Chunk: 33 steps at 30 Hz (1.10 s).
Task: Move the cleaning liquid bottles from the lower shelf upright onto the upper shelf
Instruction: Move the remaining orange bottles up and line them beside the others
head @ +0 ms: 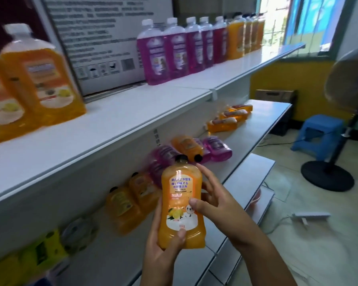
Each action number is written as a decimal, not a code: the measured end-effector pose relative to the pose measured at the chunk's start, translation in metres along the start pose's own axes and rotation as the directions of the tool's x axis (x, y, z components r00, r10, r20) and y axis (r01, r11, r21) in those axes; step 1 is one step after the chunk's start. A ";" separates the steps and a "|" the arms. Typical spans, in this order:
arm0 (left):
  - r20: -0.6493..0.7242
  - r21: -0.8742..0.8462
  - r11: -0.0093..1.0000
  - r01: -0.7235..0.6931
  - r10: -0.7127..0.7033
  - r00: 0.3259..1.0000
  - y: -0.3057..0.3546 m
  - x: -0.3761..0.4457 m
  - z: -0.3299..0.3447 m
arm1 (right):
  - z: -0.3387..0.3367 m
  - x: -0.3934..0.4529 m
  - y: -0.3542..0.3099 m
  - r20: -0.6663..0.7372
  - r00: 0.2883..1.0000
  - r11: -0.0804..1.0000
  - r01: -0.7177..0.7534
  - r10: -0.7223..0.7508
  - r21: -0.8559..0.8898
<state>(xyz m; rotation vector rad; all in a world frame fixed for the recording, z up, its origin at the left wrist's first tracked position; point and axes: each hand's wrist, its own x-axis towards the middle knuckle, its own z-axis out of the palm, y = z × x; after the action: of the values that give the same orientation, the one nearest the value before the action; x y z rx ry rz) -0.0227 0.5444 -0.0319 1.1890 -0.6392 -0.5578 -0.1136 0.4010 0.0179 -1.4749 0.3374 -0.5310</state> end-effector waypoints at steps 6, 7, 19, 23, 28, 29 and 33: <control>0.155 -0.019 1.000 -0.019 0.022 0.988 -0.015 0.067 0.065 | -0.069 0.032 -0.003 -0.118 0.993 0.999 0.031 -0.032 -0.008; 0.181 -0.028 0.999 -0.024 0.028 0.983 -0.019 0.078 0.078 | -0.083 0.037 -0.004 -0.136 0.990 0.999 0.037 -0.038 -0.010; 0.299 -0.075 0.995 0.062 -0.037 0.954 -0.068 0.167 0.212 | -0.224 0.069 -0.014 -0.323 0.945 0.979 -0.011 -0.057 -0.202; 0.339 -0.039 0.996 0.085 -0.067 0.938 -0.079 0.192 0.237 | -0.258 0.079 -0.016 -0.396 0.916 0.990 0.005 -0.062 -0.142; 0.401 -0.005 0.999 0.041 -0.036 0.915 -0.095 0.235 0.271 | -0.296 0.102 -0.014 -0.462 0.885 0.994 0.006 -0.055 -0.105; 0.415 0.001 0.999 0.034 -0.031 0.909 -0.099 0.247 0.280 | -0.306 0.110 -0.015 -0.478 0.876 0.994 0.006 -0.060 -0.113; 0.445 -0.016 0.999 0.051 -0.039 0.895 -0.113 0.298 0.319 | -0.349 0.147 -0.023 -0.539 0.836 0.980 -0.013 -0.099 -0.201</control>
<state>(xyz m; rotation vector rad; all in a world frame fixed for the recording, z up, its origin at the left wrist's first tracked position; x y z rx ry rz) -0.0477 0.0947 -0.0161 1.0563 -0.9914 -0.8897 -0.1763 0.0268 0.0282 -1.5009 0.8310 -0.9856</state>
